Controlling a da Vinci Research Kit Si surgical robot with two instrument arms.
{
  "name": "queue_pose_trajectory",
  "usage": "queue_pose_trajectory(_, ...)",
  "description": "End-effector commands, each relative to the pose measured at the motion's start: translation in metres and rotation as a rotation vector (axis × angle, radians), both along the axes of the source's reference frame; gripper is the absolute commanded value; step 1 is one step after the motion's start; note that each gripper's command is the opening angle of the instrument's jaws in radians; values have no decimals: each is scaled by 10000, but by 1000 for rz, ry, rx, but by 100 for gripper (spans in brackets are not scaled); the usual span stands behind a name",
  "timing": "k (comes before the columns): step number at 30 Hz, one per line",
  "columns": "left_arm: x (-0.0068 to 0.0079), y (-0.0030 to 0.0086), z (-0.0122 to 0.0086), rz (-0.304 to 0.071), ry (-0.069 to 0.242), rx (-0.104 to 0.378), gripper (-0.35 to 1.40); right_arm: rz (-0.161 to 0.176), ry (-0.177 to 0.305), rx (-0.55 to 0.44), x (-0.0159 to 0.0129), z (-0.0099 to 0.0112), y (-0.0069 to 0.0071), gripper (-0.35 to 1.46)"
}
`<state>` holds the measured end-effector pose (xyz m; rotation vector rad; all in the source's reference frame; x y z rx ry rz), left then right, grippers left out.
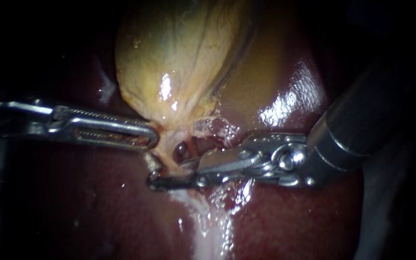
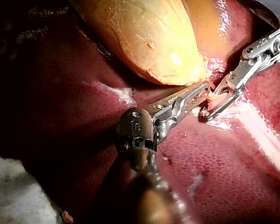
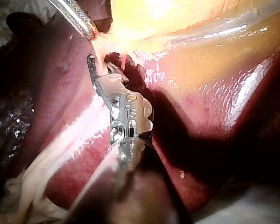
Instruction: Going back third clip left tube
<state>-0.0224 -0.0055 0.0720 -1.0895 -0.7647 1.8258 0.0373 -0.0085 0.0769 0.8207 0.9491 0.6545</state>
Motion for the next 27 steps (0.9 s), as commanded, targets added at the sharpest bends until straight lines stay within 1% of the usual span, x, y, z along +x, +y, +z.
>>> queue_pose_trajectory(1, 0, 0, 0, 0, 0, 0, -35, 0, 0, 1, 0, -1, 0, -35)
queue_pose_trajectory(4, 0, 0, 0, 0, 0, 0, -35, -1, -3, 1, 1, -1, 1, -35)
queue_pose_trajectory(8, 0, 0, 0, 0, 0, 0, -35, 7, 13, 3, 1, -1, 2, -35)
queue_pose_trajectory(9, 0, 0, 0, 0, 0, 0, -35, 19, 41, 0, 1, -2, 2, -23)
queue_pose_trajectory(10, 0, 0, 0, 0, 0, 0, -35, 33, 79, -21, 4, -2, 3, -6)
queue_pose_trajectory(11, 0, 0, 0, 0, 0, 0, -35, 54, 116, -31, 8, -1, 4, 18)
queue_pose_trajectory(12, 0, 0, 0, 0, 0, 0, -35, 63, 132, -49, 12, -1, 5, 36)
queue_pose_trajectory(13, 0, 0, 0, 0, 0, 0, -35, 69, 129, -76, 16, -1, 5, 49)
queue_pose_trajectory(14, 0, 0, 0, 0, 0, 0, -35, 83, 119, -90, 19, 0, 6, 49)
queue_pose_trajectory(16, 1, 0, -1, 0, 0, 0, -35, 82, 123, -96, 19, -2, 4, 49)
queue_pose_trajectory(21, 2, -1, -1, 0, 0, 0, -35, 68, 131, -127, 14, -4, 4, 49)
queue_pose_trajectory(27, 2, -1, -1, 0, 0, 0, -35, 59, 137, -149, 6, -6, 5, 49)
